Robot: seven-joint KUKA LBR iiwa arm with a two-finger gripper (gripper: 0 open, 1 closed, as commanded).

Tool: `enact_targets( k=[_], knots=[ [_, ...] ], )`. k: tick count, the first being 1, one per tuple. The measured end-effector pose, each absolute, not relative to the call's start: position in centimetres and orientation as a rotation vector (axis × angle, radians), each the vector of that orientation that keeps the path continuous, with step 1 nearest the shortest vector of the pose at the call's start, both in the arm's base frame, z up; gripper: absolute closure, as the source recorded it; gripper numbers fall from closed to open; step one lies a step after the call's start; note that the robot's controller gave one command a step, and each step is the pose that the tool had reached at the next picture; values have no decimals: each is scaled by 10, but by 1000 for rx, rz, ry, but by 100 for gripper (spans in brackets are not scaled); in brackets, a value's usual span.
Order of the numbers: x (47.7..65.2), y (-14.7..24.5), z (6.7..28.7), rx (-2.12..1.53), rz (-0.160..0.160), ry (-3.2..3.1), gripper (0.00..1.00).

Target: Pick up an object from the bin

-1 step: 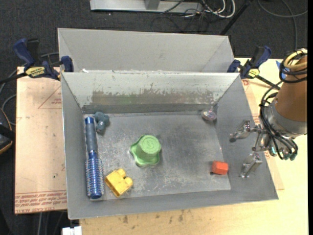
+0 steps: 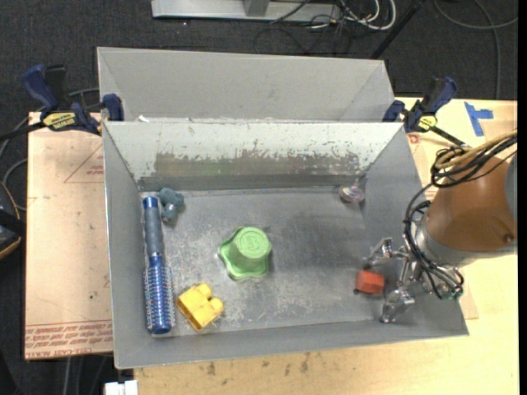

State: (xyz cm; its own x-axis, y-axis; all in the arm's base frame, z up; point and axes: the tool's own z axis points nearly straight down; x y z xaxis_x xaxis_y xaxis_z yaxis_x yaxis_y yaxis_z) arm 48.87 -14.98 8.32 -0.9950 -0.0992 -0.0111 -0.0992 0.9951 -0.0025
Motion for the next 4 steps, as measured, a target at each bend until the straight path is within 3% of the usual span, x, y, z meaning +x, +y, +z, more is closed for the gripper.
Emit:
enact_targets(
  k=[1, 2, 3, 4],
  knots=[
    [521, -153, 101, -172, -1, 3130, 0],
    [523, -152, 100, -437, 1, 3108, 0],
    [527, -153, 72, -430, 2, 3106, 0],
    [528, -153, 74, -431, 1, 3109, 0]
  ],
)
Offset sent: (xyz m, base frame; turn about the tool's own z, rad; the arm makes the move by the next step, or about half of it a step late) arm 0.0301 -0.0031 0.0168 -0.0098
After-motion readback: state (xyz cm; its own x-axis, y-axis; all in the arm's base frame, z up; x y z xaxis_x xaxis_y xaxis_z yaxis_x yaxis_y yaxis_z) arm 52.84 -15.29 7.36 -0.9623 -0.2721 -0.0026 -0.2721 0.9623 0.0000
